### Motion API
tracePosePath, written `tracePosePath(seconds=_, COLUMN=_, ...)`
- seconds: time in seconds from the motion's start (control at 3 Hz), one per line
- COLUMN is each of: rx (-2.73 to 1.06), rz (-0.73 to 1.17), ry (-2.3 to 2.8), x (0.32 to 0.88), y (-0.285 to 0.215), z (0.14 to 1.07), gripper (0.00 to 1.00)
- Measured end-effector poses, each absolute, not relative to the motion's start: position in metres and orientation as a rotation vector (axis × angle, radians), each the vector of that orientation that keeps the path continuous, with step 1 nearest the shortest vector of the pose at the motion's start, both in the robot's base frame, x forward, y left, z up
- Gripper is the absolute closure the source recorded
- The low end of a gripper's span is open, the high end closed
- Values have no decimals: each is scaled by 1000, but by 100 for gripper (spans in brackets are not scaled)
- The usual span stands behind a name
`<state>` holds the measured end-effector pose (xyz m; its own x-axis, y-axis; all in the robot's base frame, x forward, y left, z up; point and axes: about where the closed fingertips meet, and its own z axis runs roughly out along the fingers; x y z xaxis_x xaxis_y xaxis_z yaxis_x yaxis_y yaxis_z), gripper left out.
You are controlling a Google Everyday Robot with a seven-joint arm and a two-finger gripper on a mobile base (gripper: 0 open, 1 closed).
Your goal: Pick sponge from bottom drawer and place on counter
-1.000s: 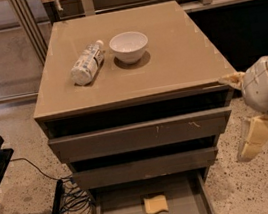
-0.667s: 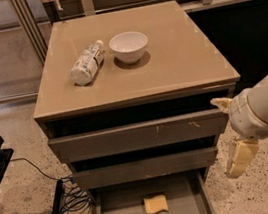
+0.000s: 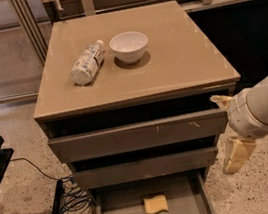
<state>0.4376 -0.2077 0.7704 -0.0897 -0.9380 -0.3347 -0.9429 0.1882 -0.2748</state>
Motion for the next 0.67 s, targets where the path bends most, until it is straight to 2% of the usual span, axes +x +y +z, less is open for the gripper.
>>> tracePosePath(seconds=0.67, rx=-1921, rz=249, ry=1998, x=402, y=-163, z=651, gripper=0)
